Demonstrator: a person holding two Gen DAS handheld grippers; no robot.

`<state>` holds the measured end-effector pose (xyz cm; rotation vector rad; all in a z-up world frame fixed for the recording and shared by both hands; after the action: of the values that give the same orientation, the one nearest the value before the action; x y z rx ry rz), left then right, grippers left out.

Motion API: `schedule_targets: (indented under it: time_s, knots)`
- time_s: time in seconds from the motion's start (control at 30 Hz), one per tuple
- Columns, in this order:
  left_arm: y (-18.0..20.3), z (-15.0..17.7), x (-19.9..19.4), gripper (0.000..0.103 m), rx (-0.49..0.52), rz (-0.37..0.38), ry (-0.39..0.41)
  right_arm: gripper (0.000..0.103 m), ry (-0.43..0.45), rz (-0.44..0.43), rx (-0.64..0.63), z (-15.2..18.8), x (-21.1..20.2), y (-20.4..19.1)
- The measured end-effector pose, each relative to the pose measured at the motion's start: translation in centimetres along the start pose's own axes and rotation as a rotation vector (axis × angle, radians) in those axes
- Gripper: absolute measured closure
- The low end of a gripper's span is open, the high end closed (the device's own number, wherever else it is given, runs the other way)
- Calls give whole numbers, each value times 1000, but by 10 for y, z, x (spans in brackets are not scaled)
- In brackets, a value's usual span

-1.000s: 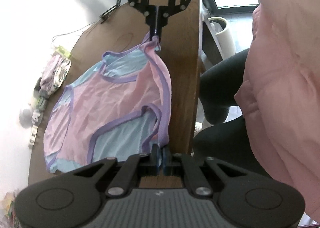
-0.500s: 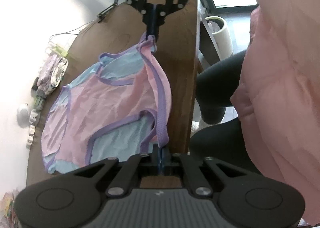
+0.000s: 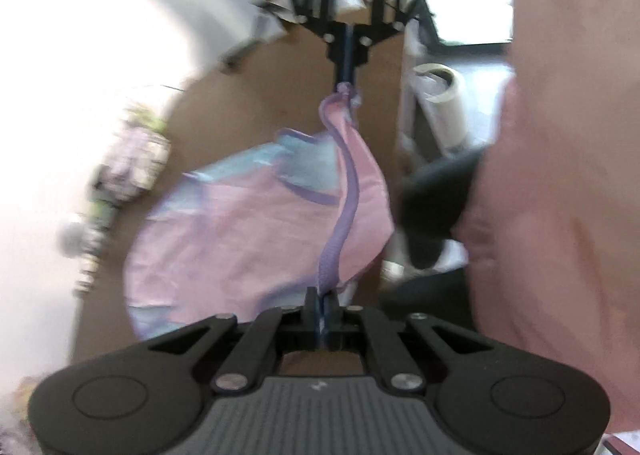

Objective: Fold clothes
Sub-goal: 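Grasp the garment trim with both grippers and lift it up, then lower the lifted garment onto the table and open both grippers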

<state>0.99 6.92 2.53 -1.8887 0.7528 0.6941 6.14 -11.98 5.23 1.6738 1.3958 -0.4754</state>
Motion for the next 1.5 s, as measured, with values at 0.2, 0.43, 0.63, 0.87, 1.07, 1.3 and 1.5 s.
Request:
schedule_targets:
  time_s: [0.2, 0.43, 0.63, 0.87, 1.07, 1.3, 1.5]
  knots:
    - [-72, -7, 15, 103, -11, -169, -8, 101, 11, 101, -1, -21, 1, 75]
    - [-189, -6, 71, 103, -107, -239, -43, 101, 16, 138, 84, -35, 48, 196]
    - [-287, 12, 158, 103, -208, -187, -97, 101, -48, 102, 167, -18, 134, 298]
    - [-342, 64, 278, 102, -359, -32, -179, 101, -123, 5, 345, 39, 260, 366]
    - [-356, 87, 295, 89, -518, 32, -131, 100, -60, 19, 453, 58, 267, 371]
    - [-363, 104, 289, 39, -709, -9, -61, 53, 21, 39, 581, 80, 272, 377]
    - [-343, 113, 241, 22, -822, -171, -10, 30, 172, 141, 705, 87, 217, 351]
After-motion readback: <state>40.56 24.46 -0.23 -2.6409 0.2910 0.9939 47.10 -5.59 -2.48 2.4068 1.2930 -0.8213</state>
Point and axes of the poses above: each gripper's, at about its wrist camera, not at the fingertips, and x roughly the way its jaws point, y to its right, z to its underside, the point moved 5 cm from there along x, roughly the way its jaws point
